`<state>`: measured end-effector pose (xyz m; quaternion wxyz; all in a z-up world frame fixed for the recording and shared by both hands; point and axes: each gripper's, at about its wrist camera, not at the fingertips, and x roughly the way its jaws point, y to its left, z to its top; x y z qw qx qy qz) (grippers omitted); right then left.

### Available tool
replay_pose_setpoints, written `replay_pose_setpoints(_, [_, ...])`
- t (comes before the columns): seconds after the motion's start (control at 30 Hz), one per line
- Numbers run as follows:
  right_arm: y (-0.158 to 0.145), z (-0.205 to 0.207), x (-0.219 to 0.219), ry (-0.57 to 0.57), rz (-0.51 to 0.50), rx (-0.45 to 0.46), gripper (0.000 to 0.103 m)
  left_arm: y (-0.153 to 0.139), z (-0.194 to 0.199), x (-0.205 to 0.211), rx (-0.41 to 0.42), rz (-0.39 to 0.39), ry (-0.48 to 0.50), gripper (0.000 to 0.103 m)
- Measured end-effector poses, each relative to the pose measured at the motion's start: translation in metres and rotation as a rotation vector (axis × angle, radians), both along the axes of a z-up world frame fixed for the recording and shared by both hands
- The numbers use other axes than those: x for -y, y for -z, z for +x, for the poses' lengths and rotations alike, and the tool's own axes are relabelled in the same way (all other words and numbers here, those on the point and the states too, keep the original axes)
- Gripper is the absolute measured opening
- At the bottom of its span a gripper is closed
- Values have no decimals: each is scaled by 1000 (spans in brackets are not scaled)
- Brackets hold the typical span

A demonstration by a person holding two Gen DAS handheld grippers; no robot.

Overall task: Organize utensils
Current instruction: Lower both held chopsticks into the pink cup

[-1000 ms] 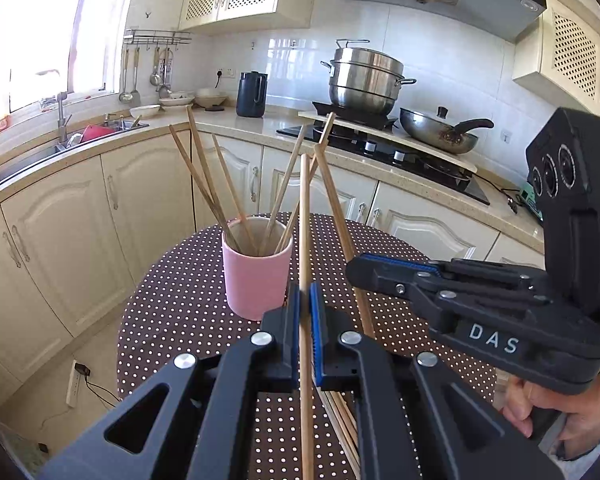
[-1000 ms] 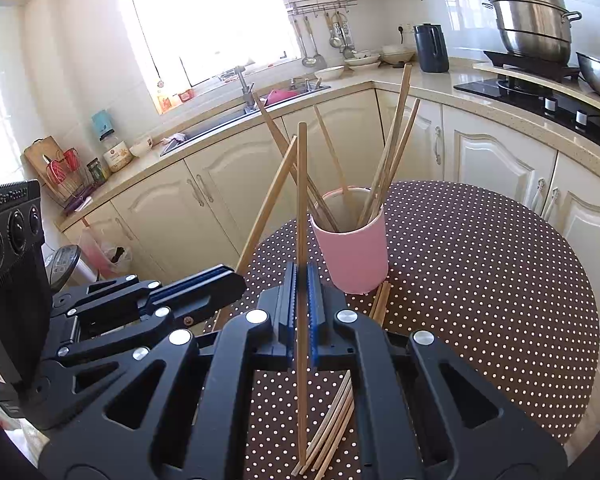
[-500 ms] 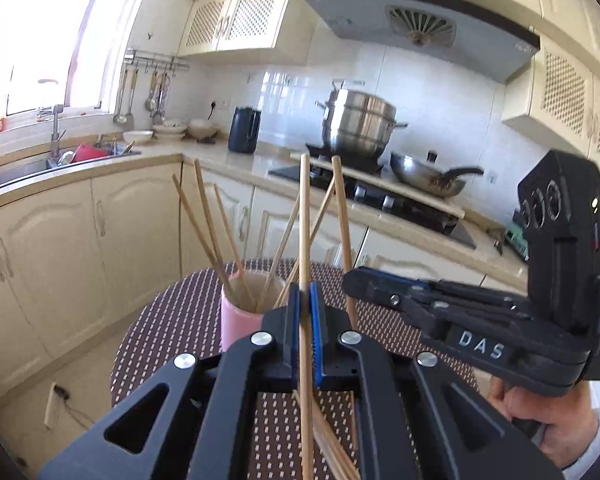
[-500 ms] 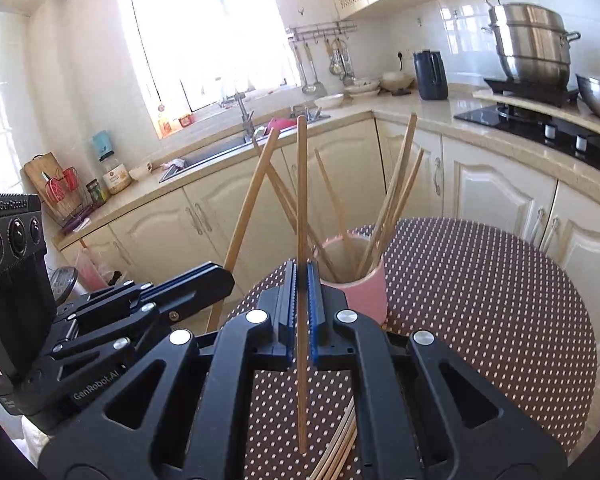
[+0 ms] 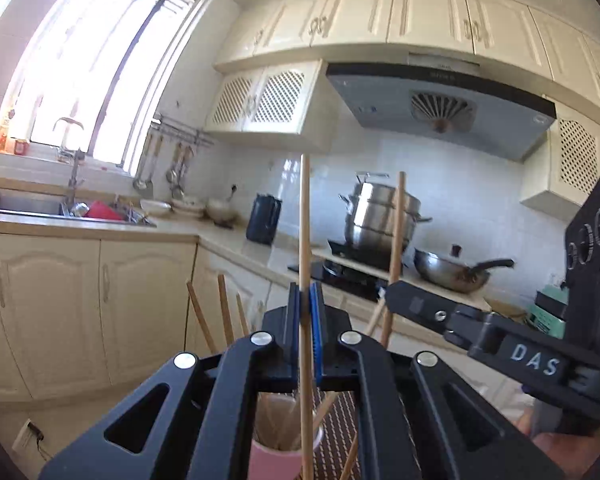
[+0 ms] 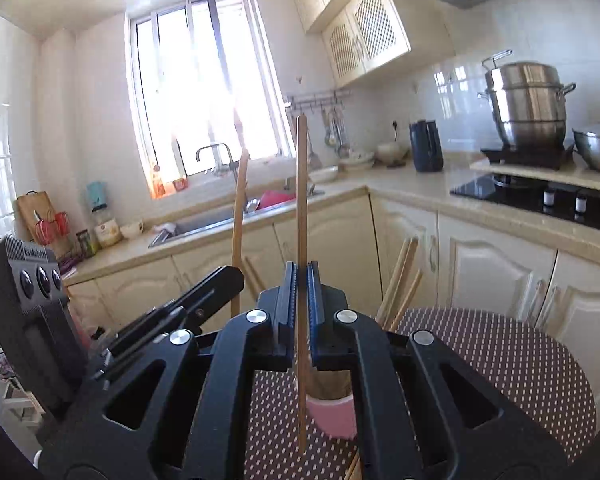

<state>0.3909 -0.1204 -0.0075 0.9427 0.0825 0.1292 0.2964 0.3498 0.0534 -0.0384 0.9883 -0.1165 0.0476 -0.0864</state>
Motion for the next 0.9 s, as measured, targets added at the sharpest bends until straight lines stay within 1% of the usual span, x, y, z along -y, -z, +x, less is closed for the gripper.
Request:
replay_pose_setpoints(0.13, [4, 14, -4, 23, 6, 53, 6, 6, 20, -2, 43, -44, -41, 6])
replay_pose_setpoints(0.27, [13, 23, -7, 32, 6, 89, 6, 13, 31, 1, 75, -27, -66, 6])
replay_pose_setpoints(0.37, [21, 32, -7, 32, 3, 91, 6, 20, 40, 2, 83, -27, -88, 6])
replay_pose_setpoints(0.43, [26, 34, -8, 30, 1, 91, 6, 25, 44, 0, 74, -35, -90, 6])
replay_pose_setpoints(0.53, [32, 35, -10, 18, -5, 92, 6, 32, 48, 1, 73, -16, -110, 6])
replay_pose_setpoints(0.63, [37, 35, -11, 6, -11, 85, 6, 40, 49, 0, 56, -24, -107, 6])
replay_pose_setpoints(0.7, [41, 33, -12, 0, -20, 79, 6, 42, 45, -1, 65, -20, -107, 6])
replay_pose_setpoints(0.83, [49, 26, -12, -1, -44, 78, 6, 43, 38, -1, 54, 3, -113, 6])
replay_pose_setpoints(0.9, [53, 25, -12, 1, -64, 74, 6, 42, 36, -1, 52, 1, -114, 6])
